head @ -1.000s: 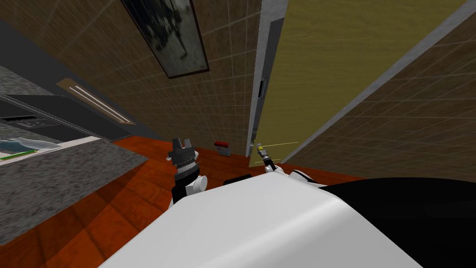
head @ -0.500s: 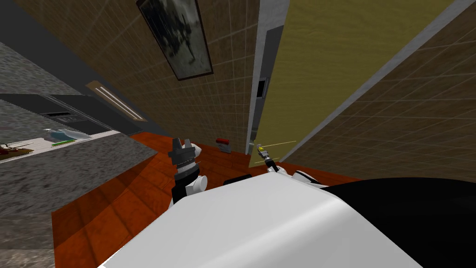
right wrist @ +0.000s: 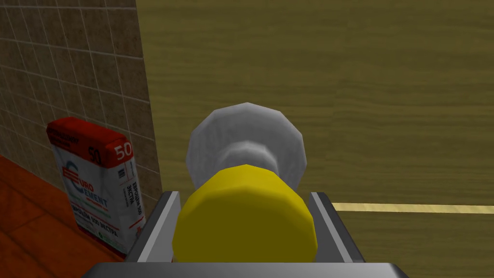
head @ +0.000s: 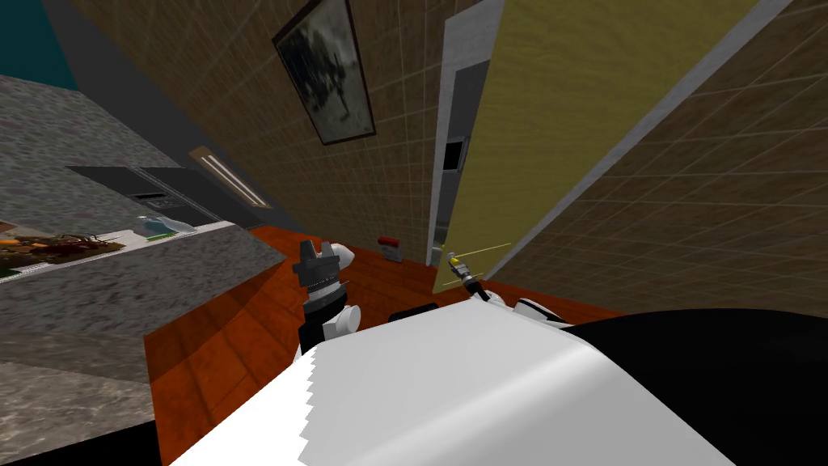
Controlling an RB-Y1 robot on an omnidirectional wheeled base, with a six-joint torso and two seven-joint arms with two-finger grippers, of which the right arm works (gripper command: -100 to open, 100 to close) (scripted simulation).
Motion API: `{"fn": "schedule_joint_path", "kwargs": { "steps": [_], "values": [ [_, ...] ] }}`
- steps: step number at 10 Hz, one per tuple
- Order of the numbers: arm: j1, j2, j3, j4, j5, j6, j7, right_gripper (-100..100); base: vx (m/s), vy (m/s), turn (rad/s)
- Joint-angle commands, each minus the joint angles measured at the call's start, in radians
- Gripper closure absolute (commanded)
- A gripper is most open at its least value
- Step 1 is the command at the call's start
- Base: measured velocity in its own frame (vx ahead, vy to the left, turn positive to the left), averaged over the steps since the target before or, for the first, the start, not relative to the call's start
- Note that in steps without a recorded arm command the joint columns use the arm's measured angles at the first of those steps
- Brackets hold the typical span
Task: Pull the door open
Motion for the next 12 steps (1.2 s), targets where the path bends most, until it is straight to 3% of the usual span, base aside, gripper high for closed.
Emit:
{"fn": "schedule_joint_path", "kwargs": {
  "steps": [1, 7, 10, 12],
  "values": [
    [0.012, -0.012, 0.016, 0.002, 0.008, -0.03, -0.018, 100, -0.226, -0.084, 0.134],
    [0.061, -0.071, 0.085, 0.006, 0.042, -0.135, -0.091, 100, -0.198, -0.086, 0.095],
    [0.057, -0.064, 0.089, 0.025, 0.045, -0.143, -0.094, 100, -0.067, -0.021, -0.002],
    [0.063, -0.069, 0.094, 0.032, 0.047, -0.158, -0.1, 100, -0.159, -0.067, 0.183]
  ]
}}
